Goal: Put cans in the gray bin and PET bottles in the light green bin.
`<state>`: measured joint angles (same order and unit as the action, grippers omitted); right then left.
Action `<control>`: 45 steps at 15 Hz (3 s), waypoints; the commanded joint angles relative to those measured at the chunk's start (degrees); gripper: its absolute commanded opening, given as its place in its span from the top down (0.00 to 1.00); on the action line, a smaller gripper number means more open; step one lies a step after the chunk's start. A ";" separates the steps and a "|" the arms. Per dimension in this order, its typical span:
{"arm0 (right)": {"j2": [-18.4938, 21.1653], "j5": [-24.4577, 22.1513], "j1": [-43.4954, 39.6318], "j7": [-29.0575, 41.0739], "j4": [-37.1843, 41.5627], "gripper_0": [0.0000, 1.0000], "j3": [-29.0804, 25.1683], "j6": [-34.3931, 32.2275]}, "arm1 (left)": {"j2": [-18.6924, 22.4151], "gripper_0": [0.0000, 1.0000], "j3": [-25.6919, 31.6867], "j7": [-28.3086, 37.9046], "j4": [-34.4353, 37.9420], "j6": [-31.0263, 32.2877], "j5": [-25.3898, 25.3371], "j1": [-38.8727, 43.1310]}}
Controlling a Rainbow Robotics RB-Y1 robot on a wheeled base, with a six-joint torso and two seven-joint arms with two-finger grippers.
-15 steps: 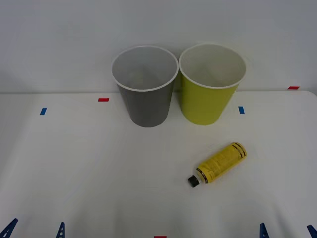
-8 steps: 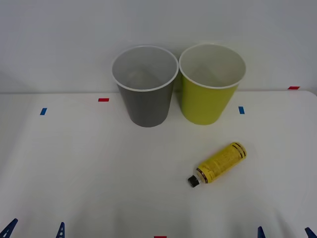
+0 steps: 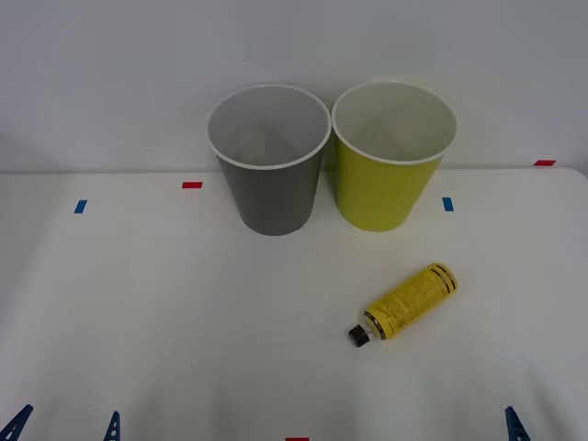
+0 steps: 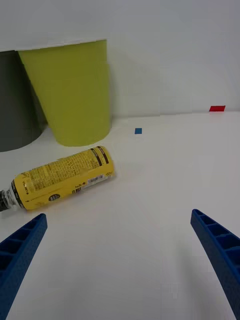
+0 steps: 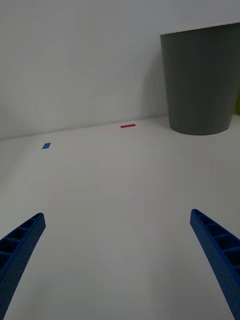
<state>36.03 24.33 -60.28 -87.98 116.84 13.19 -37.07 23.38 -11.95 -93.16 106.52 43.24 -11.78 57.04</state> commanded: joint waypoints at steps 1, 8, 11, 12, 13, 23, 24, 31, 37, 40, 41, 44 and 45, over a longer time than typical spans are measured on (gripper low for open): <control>4.14 8.63 0.69 -0.44 5.50 0.00 -0.01 5.60 | 0.00 0.00 0.00 0.00 0.00 0.00 0.00 0.00; 7.83 24.01 6.06 -3.43 12.27 0.00 -4.66 19.49 | 0.00 0.00 0.00 0.00 0.00 0.00 0.00 0.00; 5.28 24.63 7.99 -3.51 16.40 0.00 -10.64 33.37 | 0.00 0.00 0.00 0.00 0.00 0.00 0.00 0.00; 3.70 24.54 9.48 -3.34 17.72 0.00 -12.66 38.91 | 0.00 0.00 0.00 0.00 0.00 0.00 0.00 0.00; 2.38 24.36 10.80 -3.16 18.77 0.00 -14.24 43.48 | 0.00 0.00 0.00 0.00 0.00 0.00 0.00 0.00; 0.53 12.06 23.46 24.43 24.66 0.01 -19.78 70.29 | 0.00 0.00 0.00 0.00 0.00 0.00 0.00 0.00; 0.53 9.07 24.69 30.06 26.33 0.01 -19.87 74.95 | 0.00 0.00 0.00 0.00 0.00 0.00 0.00 0.00; 2.29 -4.99 40.42 65.04 31.51 0.01 -11.70 105.27 | 0.00 0.00 0.00 0.00 0.00 0.00 0.00 0.00; 7.91 3.36 52.46 76.82 25.80 0.02 -6.86 117.40 | 0.00 0.00 0.00 0.00 0.00 0.00 0.00 0.00; 8.00 9.24 58.61 83.59 22.02 0.02 -6.07 123.02 | 0.00 0.00 0.00 0.00 0.00 0.00 0.00 0.00; 8.09 10.21 60.72 86.93 20.26 0.01 -4.93 123.02 | 0.00 0.00 0.00 0.00 0.00 0.00 0.00 0.00; 9.41 11.97 65.82 93.60 15.87 0.02 -1.50 122.93 | 0.00 0.00 0.00 0.00 0.00 0.00 0.00 0.00; 10.02 14.17 67.23 94.48 14.11 0.02 -1.32 123.02 | 0.00 0.00 0.00 0.00 0.00 0.00 0.00 0.00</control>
<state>45.35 36.60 5.52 5.39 132.63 11.45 85.92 23.38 -11.95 -93.16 106.52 43.24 -11.78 57.04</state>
